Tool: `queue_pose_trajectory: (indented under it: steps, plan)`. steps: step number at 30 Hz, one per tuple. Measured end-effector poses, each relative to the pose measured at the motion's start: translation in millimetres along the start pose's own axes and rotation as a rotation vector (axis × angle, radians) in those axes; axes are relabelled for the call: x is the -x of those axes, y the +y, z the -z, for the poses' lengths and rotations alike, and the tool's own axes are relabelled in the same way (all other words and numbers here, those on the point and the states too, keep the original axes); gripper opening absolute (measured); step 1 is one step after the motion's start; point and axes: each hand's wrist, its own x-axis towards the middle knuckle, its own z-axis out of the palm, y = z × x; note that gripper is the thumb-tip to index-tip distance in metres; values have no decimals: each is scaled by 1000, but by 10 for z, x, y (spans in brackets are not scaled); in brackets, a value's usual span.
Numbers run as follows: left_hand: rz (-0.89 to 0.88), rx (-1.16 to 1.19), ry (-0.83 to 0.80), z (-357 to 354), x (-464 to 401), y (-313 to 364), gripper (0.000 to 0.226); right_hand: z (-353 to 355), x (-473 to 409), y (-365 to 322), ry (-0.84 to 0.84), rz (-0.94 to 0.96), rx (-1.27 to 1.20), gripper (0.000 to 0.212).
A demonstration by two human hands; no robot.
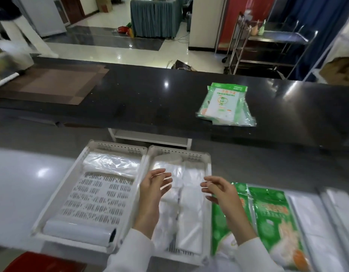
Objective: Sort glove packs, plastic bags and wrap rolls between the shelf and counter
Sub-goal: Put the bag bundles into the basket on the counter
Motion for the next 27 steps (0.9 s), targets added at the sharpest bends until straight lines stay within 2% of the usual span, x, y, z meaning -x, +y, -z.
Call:
queue_pose_trajectory:
  steps: [8, 14, 21, 27]
  plan:
    - [-42, -147, -58, -994, 666, -629, 16, 1193, 107, 131, 4, -29, -24, 15]
    - [16, -225, -109, -1430, 983, -1052, 16, 1867, 216, 288, 65, -63, -32, 15]
    - [51, -367, -210, -1692, 1167, -1253, 14, 2173, 386, 368, 129, -70, -87, 15]
    - [80, -371, -319, -1865, 1348, -1323, 13, 2314, 641, 331, 169, -42, -28, 14]
